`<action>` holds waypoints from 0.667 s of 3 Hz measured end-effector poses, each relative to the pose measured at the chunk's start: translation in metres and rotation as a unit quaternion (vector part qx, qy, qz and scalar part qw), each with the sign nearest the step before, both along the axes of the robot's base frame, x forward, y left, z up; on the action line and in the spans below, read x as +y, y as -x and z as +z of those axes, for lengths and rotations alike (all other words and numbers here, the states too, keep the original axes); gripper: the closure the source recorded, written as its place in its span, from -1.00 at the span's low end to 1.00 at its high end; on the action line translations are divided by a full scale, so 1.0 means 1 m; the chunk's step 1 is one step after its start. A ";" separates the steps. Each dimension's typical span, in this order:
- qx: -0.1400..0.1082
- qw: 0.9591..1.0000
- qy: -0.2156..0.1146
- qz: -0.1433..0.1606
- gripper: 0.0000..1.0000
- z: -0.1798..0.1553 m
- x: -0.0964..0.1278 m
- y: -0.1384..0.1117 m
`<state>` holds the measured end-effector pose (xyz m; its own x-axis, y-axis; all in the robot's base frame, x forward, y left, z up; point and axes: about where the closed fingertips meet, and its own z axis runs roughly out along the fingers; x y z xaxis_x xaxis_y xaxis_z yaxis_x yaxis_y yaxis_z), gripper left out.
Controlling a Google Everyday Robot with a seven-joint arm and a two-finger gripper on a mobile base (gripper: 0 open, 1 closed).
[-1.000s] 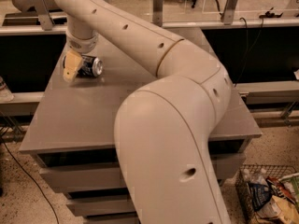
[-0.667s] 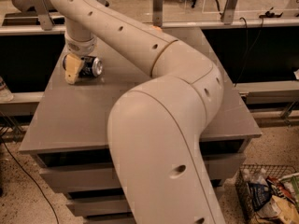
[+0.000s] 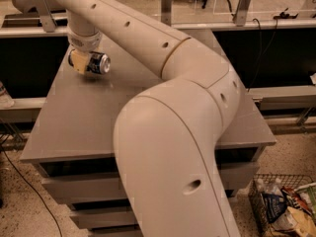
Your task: Place pepsi can upright
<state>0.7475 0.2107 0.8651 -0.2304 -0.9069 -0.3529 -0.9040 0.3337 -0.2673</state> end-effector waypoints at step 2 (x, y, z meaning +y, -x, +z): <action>-0.053 0.988 -0.132 0.061 1.00 0.060 -0.025 0.011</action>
Offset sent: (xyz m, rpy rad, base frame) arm -0.0065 -0.1286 0.1216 0.6082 -0.2344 0.1932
